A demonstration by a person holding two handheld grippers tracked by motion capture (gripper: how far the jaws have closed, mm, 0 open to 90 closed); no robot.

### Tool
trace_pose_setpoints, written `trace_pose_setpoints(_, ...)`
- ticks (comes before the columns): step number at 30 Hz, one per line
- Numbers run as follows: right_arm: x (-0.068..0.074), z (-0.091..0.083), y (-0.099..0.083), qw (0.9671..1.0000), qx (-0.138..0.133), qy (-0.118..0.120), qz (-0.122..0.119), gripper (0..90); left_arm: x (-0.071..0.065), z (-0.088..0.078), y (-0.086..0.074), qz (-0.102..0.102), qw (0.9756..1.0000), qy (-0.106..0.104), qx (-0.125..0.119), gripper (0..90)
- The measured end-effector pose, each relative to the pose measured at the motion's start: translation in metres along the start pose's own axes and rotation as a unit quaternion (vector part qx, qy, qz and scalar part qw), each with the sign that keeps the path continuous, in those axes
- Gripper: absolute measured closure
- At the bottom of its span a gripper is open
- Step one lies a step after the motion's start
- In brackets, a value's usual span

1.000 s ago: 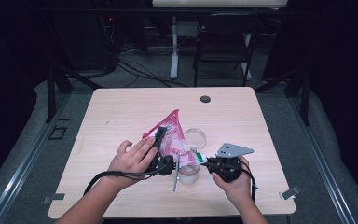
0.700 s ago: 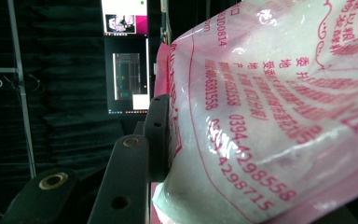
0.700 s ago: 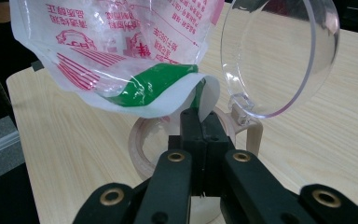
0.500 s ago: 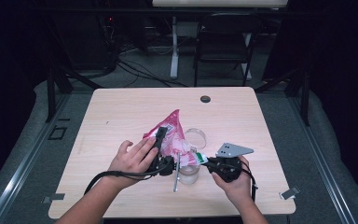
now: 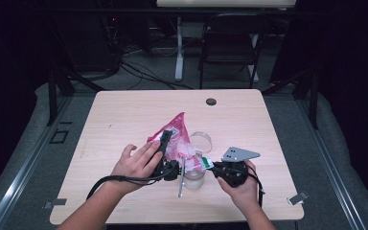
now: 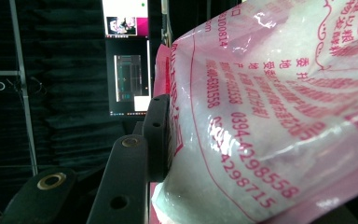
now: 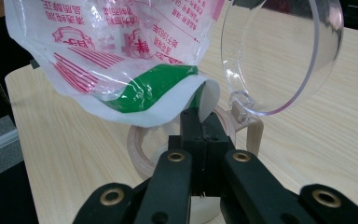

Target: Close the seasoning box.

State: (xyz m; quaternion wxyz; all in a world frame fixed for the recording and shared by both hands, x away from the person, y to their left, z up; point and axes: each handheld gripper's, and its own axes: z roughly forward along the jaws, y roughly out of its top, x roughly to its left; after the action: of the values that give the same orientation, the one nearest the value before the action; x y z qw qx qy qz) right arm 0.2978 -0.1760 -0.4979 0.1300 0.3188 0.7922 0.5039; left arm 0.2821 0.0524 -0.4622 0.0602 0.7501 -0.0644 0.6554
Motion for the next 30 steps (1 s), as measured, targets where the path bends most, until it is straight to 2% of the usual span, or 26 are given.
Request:
trace_pose_setpoints(17,0.0000,0.0002,0.0000,1.0000,0.001,-0.001,-0.001,90.0,0.0024,-0.0014,0.0016,0.005,1.0000,0.000,0.004,67.8)
trace_pose_setpoints(19,-0.0001,0.0002,0.0001,1.0000,0.000,0.000,0.000,90.0,0.0017,-0.0009,0.0014,-0.001,1.0000,0.001,-0.001,67.8)
trace_pose_setpoints(30,-0.0009,-0.0005,0.0001,1.0000,0.003,-0.001,-0.001,90.0,0.0029,-0.0012,0.0036,0.003,1.0000,0.008,-0.005,67.9)
